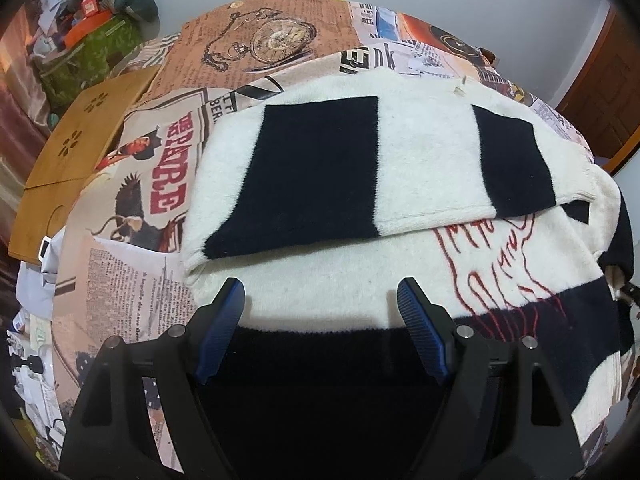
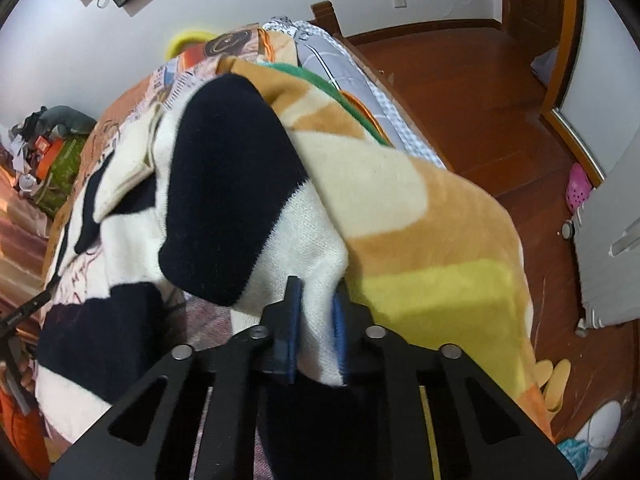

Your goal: Fold small clothes

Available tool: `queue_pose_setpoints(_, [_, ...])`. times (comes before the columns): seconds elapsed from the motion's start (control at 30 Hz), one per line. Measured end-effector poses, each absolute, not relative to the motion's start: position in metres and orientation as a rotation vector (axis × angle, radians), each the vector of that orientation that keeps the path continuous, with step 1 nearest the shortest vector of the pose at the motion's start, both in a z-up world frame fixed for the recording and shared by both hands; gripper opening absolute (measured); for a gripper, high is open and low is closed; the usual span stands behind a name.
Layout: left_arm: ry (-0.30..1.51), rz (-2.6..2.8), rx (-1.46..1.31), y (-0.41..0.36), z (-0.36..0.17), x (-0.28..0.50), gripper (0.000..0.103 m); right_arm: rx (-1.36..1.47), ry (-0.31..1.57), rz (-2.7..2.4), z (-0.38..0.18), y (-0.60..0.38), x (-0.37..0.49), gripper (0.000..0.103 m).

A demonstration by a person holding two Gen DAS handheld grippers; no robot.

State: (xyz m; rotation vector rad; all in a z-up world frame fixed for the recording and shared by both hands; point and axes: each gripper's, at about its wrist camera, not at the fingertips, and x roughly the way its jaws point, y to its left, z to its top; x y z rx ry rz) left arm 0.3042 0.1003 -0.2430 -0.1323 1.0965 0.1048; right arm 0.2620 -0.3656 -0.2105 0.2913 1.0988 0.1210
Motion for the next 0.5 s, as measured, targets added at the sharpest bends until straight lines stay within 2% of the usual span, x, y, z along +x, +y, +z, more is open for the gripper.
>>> queue_pose_setpoints(0.27, [1.049, 0.119, -0.12, 0.106, -0.232, 0.298, 0.078, 0.216, 0.89, 0.108, -0.133, -0.364, 0.271, 0.01])
queue_pose_setpoints(0.5, [1.005, 0.115, -0.135, 0.113, -0.22, 0.291, 0.078, 0.15, 0.723, 0.244, -0.064, -0.305, 0.298, 0.01])
